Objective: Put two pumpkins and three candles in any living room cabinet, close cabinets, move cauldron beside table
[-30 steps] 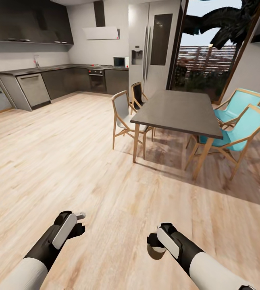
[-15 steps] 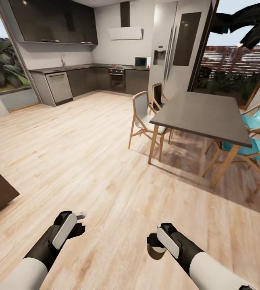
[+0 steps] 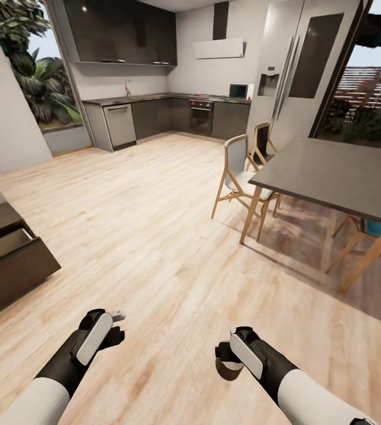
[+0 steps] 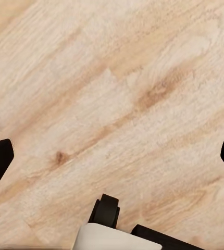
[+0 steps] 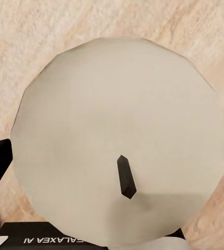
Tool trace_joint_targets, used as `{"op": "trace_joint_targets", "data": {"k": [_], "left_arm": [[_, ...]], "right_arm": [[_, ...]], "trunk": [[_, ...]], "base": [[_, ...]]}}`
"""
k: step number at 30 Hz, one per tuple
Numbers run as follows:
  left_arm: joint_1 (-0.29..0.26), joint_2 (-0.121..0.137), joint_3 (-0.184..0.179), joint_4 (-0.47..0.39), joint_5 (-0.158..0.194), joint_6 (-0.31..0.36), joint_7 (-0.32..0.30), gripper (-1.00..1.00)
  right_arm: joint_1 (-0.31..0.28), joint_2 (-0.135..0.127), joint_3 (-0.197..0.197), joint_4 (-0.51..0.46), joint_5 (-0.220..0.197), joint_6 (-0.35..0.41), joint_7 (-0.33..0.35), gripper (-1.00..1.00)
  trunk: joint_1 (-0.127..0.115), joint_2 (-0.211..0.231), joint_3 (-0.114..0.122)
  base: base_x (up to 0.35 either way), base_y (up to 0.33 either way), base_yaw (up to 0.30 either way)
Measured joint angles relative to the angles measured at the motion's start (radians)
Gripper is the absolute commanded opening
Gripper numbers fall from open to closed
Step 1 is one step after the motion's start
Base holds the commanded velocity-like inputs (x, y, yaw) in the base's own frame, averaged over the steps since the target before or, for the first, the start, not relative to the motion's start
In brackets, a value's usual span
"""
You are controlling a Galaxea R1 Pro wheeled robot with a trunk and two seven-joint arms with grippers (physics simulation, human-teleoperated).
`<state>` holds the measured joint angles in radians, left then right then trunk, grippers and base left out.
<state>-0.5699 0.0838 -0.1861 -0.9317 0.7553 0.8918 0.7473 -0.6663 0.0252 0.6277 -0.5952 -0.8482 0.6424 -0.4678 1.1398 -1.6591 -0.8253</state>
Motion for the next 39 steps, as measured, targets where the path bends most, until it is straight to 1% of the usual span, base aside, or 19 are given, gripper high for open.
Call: {"op": "trace_joint_targets", "data": {"k": [39], "left_arm": [[0.000,0.001,0.000,0.000,0.000,-0.001,0.000,1.00]], "right_arm": [[0.000,0.000,0.002,0.000,0.000,0.000,-0.001,-1.00]], "trunk": [[0.000,0.000,0.000]], "base": [[0.000,0.000,0.291]]}}
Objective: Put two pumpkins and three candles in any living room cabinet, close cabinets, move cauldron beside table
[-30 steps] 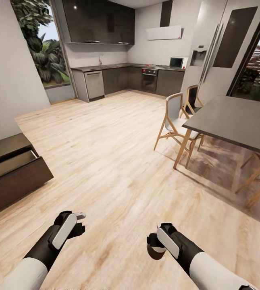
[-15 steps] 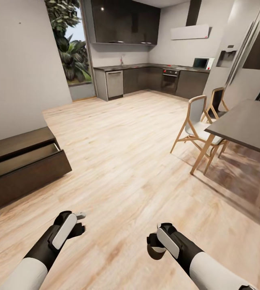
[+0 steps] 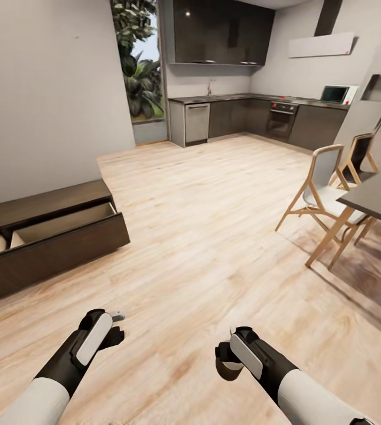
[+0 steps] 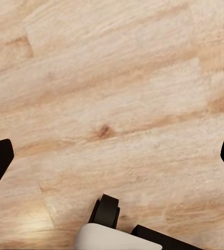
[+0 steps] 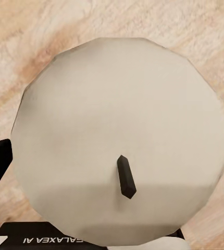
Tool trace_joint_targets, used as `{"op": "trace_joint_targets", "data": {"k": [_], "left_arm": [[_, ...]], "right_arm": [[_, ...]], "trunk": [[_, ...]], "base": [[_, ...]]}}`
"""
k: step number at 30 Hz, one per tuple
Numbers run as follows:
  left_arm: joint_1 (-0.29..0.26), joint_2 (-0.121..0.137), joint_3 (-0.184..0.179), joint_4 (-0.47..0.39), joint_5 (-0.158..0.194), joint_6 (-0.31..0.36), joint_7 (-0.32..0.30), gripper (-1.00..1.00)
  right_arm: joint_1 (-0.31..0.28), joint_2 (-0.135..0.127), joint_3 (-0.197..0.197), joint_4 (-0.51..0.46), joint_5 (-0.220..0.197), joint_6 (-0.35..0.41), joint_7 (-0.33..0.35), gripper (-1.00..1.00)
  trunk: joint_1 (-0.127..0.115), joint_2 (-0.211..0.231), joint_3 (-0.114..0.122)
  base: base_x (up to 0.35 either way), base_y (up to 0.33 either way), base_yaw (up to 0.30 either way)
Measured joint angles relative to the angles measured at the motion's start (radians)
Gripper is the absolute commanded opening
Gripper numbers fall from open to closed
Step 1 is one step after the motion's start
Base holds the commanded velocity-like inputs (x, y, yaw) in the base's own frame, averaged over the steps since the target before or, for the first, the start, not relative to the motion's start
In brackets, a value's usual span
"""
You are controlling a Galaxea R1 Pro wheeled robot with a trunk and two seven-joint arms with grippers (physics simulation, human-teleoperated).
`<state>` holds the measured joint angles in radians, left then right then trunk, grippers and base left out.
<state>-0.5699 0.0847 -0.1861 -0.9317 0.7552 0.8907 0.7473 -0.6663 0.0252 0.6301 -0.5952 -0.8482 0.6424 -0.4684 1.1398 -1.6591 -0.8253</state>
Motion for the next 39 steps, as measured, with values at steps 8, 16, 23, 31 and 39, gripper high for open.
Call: {"op": "trace_joint_targets", "data": {"k": [8,16,23,31,39], "left_arm": [[0.000,0.000,0.000,0.000,0.000,0.000,0.000,1.00],[0.000,0.000,0.000,0.000,0.000,0.000,0.000,1.00],[0.000,0.000,0.000,0.000,0.000,0.001,0.000,1.00],[0.000,0.001,0.000,0.000,0.000,0.001,0.000,1.00],[0.000,0.001,0.000,0.000,0.000,0.001,-0.001,1.00]], "right_arm": [[0.000,0.001,0.000,0.000,-0.001,0.000,0.000,-1.00],[0.000,0.000,-0.001,-0.001,-0.001,-0.002,-0.001,-1.00],[0.000,0.000,0.003,-0.003,0.002,-0.014,0.000,-1.00],[0.000,0.000,0.003,-0.003,0.001,-0.017,0.002,-1.00],[0.000,0.000,0.003,-0.003,0.001,-0.017,0.000,-1.00]], "trunk": [[0.000,0.000,0.000],[-0.001,0.000,0.000],[0.000,0.000,0.000],[0.000,0.000,0.000],[0.000,0.000,0.000]], "base": [[0.065,0.002,0.291],[0.280,0.102,0.291],[0.166,0.180,0.190],[0.104,0.174,0.004],[0.205,0.190,0.000]]}}
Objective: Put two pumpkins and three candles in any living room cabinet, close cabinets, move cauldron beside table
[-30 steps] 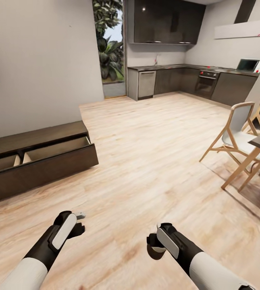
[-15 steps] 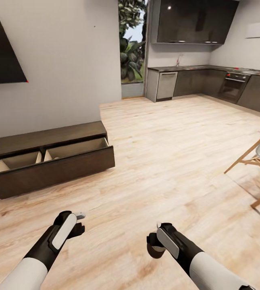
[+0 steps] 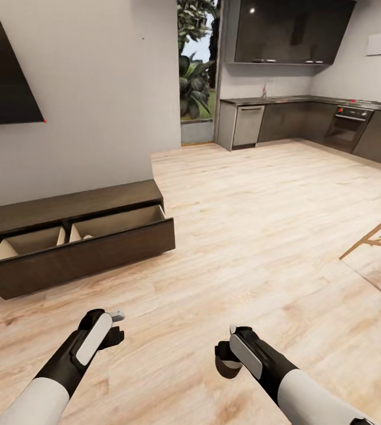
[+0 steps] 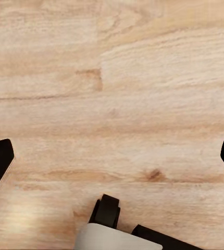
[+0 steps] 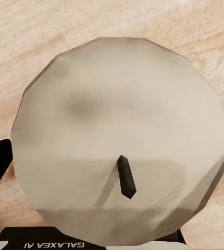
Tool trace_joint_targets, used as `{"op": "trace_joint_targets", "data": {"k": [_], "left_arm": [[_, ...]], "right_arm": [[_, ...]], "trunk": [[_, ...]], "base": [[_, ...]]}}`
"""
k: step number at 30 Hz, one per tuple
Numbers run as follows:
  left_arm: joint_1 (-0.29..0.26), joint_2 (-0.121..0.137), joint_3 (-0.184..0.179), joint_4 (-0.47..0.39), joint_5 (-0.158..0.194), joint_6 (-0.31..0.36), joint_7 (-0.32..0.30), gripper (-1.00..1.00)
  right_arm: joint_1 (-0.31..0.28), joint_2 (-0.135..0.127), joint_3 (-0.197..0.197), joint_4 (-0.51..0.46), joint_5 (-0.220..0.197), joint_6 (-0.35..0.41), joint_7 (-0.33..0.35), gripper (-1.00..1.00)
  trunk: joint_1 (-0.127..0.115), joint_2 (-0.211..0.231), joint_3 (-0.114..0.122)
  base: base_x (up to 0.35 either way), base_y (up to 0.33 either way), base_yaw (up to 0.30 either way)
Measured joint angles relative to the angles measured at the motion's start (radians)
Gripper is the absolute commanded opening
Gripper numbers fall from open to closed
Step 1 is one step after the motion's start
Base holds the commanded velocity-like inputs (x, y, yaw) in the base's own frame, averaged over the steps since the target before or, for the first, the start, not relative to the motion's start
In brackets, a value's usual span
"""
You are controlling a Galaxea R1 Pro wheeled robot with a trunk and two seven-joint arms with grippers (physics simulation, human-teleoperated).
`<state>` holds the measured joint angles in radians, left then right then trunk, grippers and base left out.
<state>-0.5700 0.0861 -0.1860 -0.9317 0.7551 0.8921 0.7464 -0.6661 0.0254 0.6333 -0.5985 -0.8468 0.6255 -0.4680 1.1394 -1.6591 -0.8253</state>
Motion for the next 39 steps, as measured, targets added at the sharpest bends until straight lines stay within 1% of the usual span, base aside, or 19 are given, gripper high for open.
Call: {"op": "trace_joint_targets", "data": {"k": [11,23,33,39], "left_arm": [[0.000,0.000,0.000,0.000,0.000,0.000,0.000,1.00],[0.000,-0.001,0.000,0.000,0.000,0.000,0.000,1.00],[0.000,0.000,0.000,0.000,0.000,0.000,0.000,1.00],[0.000,0.000,0.000,0.000,0.000,0.000,0.000,1.00]], "right_arm": [[0.000,0.000,0.001,0.000,0.000,0.000,0.000,-1.00],[0.000,0.000,0.001,0.000,-0.001,0.000,0.000,-1.00],[0.000,0.001,0.001,0.000,0.000,0.000,0.000,-1.00],[0.000,0.001,0.001,0.000,0.000,0.000,0.000,-1.00]], "trunk": [[0.000,0.000,0.000],[0.000,0.000,0.000],[0.000,0.000,0.000],[0.000,0.000,0.000]], "base": [[0.172,0.135,0.000],[-0.028,-0.017,0.000],[0.252,0.034,0.000],[0.137,0.015,0.073]]}}
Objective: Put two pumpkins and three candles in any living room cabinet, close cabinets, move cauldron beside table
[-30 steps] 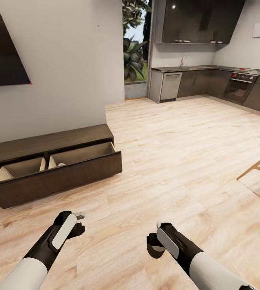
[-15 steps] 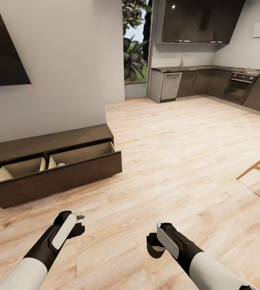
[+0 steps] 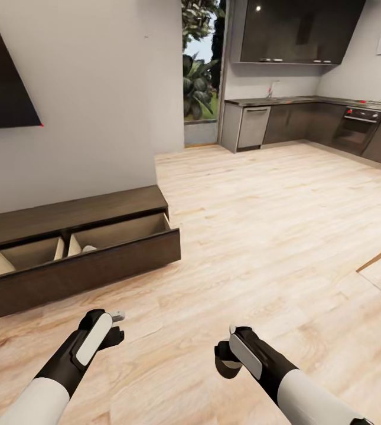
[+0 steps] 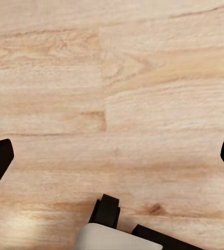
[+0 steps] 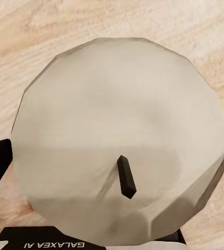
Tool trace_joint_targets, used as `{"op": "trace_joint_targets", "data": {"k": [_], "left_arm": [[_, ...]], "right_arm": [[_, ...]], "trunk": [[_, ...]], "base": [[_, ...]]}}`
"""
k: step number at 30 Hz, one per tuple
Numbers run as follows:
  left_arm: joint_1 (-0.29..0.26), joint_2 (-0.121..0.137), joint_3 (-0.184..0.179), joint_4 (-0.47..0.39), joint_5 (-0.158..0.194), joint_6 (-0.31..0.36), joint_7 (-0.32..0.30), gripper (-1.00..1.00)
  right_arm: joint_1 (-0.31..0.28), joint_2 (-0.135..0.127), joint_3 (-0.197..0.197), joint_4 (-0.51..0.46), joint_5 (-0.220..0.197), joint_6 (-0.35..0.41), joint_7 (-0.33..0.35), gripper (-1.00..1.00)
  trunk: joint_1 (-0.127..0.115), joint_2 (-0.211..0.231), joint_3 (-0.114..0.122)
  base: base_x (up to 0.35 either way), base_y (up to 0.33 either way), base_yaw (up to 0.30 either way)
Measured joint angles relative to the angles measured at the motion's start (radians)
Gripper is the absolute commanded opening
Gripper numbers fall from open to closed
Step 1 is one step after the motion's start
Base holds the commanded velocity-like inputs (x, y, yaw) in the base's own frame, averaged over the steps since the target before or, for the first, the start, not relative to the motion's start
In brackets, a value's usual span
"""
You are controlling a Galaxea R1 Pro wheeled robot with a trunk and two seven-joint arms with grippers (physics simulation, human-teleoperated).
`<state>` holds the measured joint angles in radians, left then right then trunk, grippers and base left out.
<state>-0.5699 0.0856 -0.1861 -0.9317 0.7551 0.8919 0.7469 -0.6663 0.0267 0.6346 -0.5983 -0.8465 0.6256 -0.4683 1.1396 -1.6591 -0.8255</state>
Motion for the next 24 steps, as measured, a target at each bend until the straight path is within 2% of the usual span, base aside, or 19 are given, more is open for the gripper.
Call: {"op": "trace_joint_targets", "data": {"k": [24], "left_arm": [[0.000,-0.002,0.000,-0.009,0.001,0.000,-0.001,1.00]], "right_arm": [[0.000,-0.001,0.000,0.000,0.000,-0.001,0.000,-1.00]], "trunk": [[0.000,0.000,-0.010]], "base": [[0.003,0.000,0.268]]}}
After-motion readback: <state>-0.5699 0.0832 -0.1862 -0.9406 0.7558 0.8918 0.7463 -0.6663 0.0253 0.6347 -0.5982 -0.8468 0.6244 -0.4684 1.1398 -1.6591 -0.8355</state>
